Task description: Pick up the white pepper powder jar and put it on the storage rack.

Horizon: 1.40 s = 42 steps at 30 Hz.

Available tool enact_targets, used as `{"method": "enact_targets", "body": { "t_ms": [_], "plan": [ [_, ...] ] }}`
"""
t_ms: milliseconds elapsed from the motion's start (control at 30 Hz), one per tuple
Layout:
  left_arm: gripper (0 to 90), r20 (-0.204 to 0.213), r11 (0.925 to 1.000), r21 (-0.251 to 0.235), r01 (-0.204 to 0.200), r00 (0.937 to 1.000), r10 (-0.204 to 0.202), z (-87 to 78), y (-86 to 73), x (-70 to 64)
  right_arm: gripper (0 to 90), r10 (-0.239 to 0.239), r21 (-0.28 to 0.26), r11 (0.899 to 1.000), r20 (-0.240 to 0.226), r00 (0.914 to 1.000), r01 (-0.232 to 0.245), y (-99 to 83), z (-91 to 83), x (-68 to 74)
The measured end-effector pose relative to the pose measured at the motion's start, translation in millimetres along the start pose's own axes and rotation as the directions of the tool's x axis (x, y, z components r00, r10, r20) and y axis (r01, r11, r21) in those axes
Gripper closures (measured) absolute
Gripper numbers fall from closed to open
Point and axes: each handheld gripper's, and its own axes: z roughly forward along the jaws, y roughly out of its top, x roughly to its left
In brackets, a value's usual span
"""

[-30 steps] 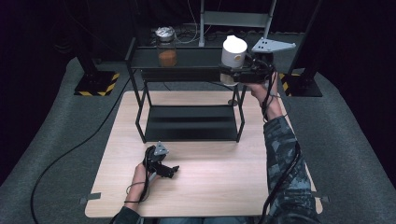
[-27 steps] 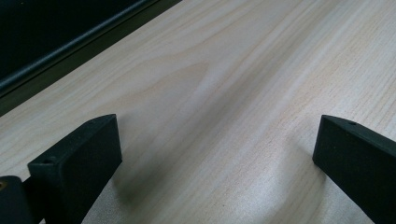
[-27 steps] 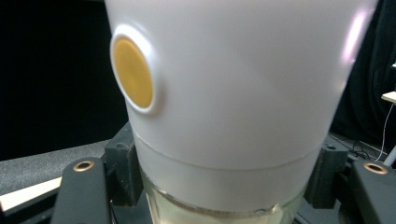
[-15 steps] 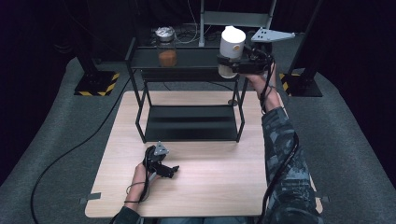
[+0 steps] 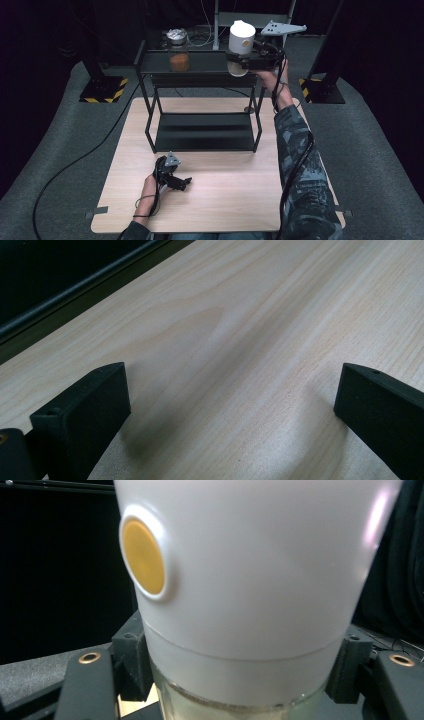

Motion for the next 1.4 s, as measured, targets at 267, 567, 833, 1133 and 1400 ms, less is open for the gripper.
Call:
{"method": "enact_targets", "body": {
  "t_ms": [267,567,833,1133,1400],
  "plan": [
    [0.7,0.003,1.0000,0.000,0.001,1.0000,-0.001,0.0,-0.1,0.6,29.8,0.014,-0.005,1.000,0.000,0.9999,-0.014,-0.1,10.8,-6.7],
    [0.7,0.004,1.0000,-0.001,0.001,1.0000,-0.001,0.0,-0.1,0.8,29.9,0.024,0.005,1.000,0.021,0.9995,-0.024,-1.9,18.8,-10.2],
    [0.7,0.004,1.0000,-0.001,0.001,1.0000,-0.001,0.0,-0.1,0.8,29.9,0.039,0.007,0.999,0.041,0.9984,-0.040,-3.0,23.8,-13.8],
    [0.8,0.004,1.0000,-0.001,0.001,1.0000,-0.001,0.0,-0.2,0.8,29.9,0.052,0.029,0.998,0.056,0.9970,-0.054,-1.9,32.4,-15.3],
    [0.8,0.005,1.0000,0.000,0.001,1.0000,-0.001,-0.1,-0.1,1.0,29.8,0.068,0.036,0.997,0.079,0.9945,-0.071,-3.0,37.8,-17.1]
  ]
}}
